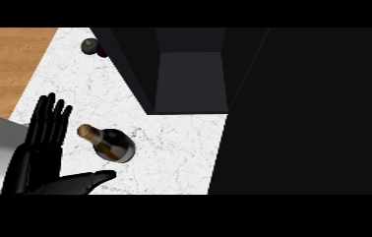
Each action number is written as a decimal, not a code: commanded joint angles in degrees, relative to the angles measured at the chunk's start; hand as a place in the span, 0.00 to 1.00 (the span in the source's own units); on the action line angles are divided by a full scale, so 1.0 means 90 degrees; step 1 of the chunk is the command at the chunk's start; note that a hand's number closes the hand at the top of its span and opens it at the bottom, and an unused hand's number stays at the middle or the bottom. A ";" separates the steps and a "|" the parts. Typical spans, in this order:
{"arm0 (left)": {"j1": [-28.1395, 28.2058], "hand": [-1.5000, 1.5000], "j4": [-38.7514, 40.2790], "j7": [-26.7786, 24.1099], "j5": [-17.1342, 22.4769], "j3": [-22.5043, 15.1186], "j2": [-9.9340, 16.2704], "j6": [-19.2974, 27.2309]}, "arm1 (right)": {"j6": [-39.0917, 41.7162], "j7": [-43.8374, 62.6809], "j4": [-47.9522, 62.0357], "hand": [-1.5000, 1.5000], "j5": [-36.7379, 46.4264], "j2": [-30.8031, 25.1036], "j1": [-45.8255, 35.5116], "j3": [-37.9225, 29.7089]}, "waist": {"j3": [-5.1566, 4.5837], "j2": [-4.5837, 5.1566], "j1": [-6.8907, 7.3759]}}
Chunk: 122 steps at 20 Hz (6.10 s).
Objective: Pick up the wine, place it into the cabinet and close the cabinet
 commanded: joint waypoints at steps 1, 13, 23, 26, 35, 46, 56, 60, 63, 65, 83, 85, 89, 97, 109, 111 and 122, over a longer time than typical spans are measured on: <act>-0.0090 0.00 0.0618 -0.0439 0.0115 0.0270 0.0062 -0.0121 | -0.0072 0.0525 -0.1067 0.00 0.0963 -0.0219 0.0019 0.0193 | 0.0002 0.0008 -0.0004; 0.0444 0.00 0.2408 -0.2212 -0.0009 0.0333 -0.0092 -0.0572 | -0.0628 0.0534 -0.0918 0.00 0.1276 -0.0440 -0.0049 0.0713 | -0.0002 -0.0001 -0.0028; -0.0145 0.00 0.3857 -0.3020 0.0095 0.0840 0.0133 -0.0708 | -0.0748 0.0573 -0.0801 0.00 0.0976 -0.0643 -0.0436 0.0472 | 0.0004 0.0021 0.0012; -0.0555 0.00 0.4285 -0.2870 0.0359 0.1178 0.0403 -0.0850 | -0.0817 0.0523 -0.1167 0.00 0.1064 -0.0864 -0.0078 0.0816 | 0.0006 0.0011 -0.0037; -0.0952 0.00 0.5855 -0.3620 0.0641 0.1207 0.0364 -0.1642 | -0.1103 0.0731 -0.1167 0.00 0.1069 -0.1020 -0.0400 0.0699 | -0.0004 0.0003 -0.0091; -0.1353 0.00 0.6748 -0.4307 0.0419 0.1033 0.0302 -0.1862 | -0.1198 -0.0084 -0.1181 0.00 0.1122 -0.1433 0.0361 0.1125 | 0.0013 0.0006 -0.0039; -0.1815 1.00 0.7323 -0.4786 0.0576 0.1169 0.0071 -0.1759 | -0.1278 0.0377 -0.1172 0.00 0.1117 -0.1432 -0.0033 0.0918 | 0.0008 0.0011 -0.0015; -0.1967 1.00 0.7507 -0.5047 0.0509 0.1293 0.0258 -0.1600 | -0.1440 -0.0007 -0.0954 0.00 0.1146 -0.1381 -0.0016 0.1006 | 0.0006 0.0013 -0.0020; -0.1997 1.00 0.7458 -0.5287 0.0368 0.1253 0.0247 -0.1354 | -0.1417 0.0076 -0.1119 0.00 0.1157 -0.1556 0.0087 0.1211 | 0.0006 0.0006 -0.0031; -0.1482 1.00 0.7074 -0.5399 0.0178 0.0917 0.0263 -0.1640 | -0.1488 -0.0002 -0.0937 0.00 0.0941 -0.1524 -0.0037 0.0826 | 0.0011 0.0005 0.0033; -0.1510 1.00 0.6167 -0.4645 0.0399 0.0207 0.0588 -0.3247 | -0.1622 -0.0194 -0.1344 0.00 0.0814 -0.1970 0.0362 0.0908 | 0.0014 -0.0022 0.0026; -0.1847 1.00 0.6055 -0.4230 0.0387 0.0144 0.0187 -0.2735 | -0.1661 -0.0236 -0.1513 0.00 0.0845 -0.2094 0.0502 0.1045 | 0.0014 -0.0027 -0.0041; -0.1152 1.00 0.4630 -0.3440 0.0551 -0.0273 0.0077 -0.2899 | -0.1702 -0.0329 -0.1230 0.00 0.0693 -0.2075 0.0334 0.0779 | 0.0018 -0.0020 0.0050; -0.1186 1.00 0.3509 -0.2679 0.0718 -0.1177 -0.0117 -0.1694 | -0.1747 -0.0657 -0.1205 0.00 0.0635 -0.2255 0.0520 0.0961 | 0.0014 -0.0002 0.0014; -0.2192 1.00 0.3810 -0.2594 0.0461 -0.1735 -0.0120 0.0222 | -0.1852 -0.0715 -0.0966 0.00 0.0575 -0.2158 0.0467 0.0974 | 0.0007 0.0022 -0.0008; -0.2588 1.00 0.4028 -0.2380 0.0410 -0.1490 -0.0119 0.0158 | -0.1755 -0.1068 -0.1157 0.00 0.0392 -0.2445 0.0899 0.0998 | 0.0012 0.0023 -0.0050; -0.3685 1.00 0.5201 -0.2417 0.0360 -0.1603 -0.0119 0.0592 | -0.1782 -0.1037 -0.1479 0.00 0.0056 -0.2673 0.0943 0.0556 | 0.0009 0.0030 -0.0089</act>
